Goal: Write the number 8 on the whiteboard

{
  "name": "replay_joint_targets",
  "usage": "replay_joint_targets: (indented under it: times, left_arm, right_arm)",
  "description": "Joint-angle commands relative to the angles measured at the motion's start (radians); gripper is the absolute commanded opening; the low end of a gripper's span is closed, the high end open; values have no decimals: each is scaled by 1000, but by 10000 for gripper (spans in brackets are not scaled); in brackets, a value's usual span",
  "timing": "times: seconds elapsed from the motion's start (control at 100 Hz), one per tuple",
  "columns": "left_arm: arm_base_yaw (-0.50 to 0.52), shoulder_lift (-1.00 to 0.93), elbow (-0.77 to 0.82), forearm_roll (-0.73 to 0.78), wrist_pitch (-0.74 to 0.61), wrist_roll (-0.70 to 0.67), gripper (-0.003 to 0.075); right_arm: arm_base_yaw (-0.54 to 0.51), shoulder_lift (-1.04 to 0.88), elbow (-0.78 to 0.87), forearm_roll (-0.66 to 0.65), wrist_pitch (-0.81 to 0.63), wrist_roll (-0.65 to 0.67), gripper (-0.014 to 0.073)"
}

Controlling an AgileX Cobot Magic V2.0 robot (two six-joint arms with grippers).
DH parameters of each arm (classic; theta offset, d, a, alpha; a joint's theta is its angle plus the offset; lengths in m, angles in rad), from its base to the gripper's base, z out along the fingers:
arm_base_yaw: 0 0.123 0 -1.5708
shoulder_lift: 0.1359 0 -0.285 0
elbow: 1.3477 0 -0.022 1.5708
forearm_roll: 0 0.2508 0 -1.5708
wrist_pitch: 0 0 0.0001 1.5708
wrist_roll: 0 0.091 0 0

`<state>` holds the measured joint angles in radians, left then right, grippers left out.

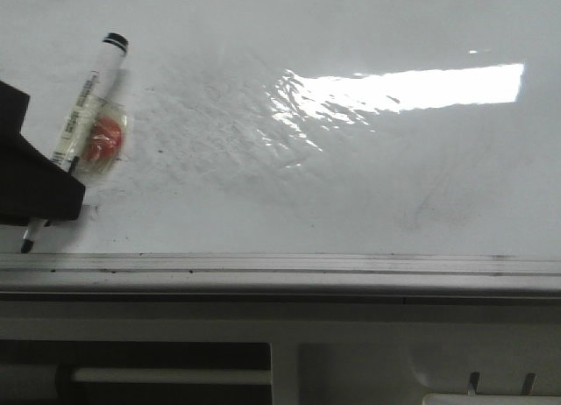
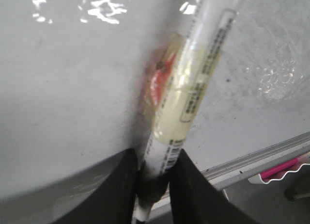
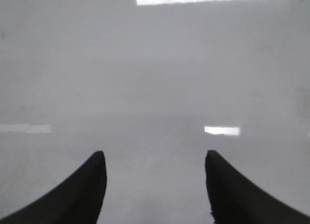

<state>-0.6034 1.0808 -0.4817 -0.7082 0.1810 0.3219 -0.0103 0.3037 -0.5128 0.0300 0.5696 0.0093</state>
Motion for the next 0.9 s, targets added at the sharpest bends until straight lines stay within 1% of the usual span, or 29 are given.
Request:
replay_joint_targets:
  times: [0.0, 0.05, 0.12, 0.16, 0.21, 0.23, 0.27, 0.35, 0.44, 0.59, 0.67, 0.76, 0.89]
  left_arm:
    - [-2, 6, -27, -6, -88, 3, 41]
    - [-2, 4, -27, -4, -76, 3, -22]
    - [-4, -3, -30, -5, -52, 13, -20]
    - [-9, -10, -35, -5, -26, 55, -20]
    - [-24, -21, -48, -4, 15, 136, -20]
    - [-35, -25, -55, -2, 41, 188, -20]
    - [-51, -34, -64, -2, 67, 241, -20]
    - [-92, -49, -86, -2, 104, 322, -20]
    - [-135, -53, -107, 1, 128, 395, -20]
    - [-220, -53, -135, 18, 163, 556, -20]
    - [-266, -53, -142, 19, 163, 644, -20]
    - [-307, -53, -146, 22, 163, 723, -20]
    - [-341, -53, -146, 22, 157, 782, -20]
  right_arm:
    - [1, 18, -34, 0, -71, -1, 394]
    - [1, 18, -34, 2, -71, -1, 394]
    - [18, 18, -38, 7, -71, -3, 394]
    - [32, 22, -43, 28, -65, -23, 394]
    - [57, 34, -58, 81, -31, -99, 394]
    - [68, 42, -66, 109, -10, -136, 394]
    - [94, 62, -82, 164, 25, -200, 394]
    - [146, 105, -118, 241, 86, -281, 394]
    - [217, 154, -147, 331, 111, -384, 394]
    - [342, 226, -165, 545, 165, -693, 394]
    - [402, 271, -165, 621, 159, -803, 394]
    - [453, 324, -165, 660, 131, -861, 394]
    - [525, 401, -165, 687, 90, -921, 394]
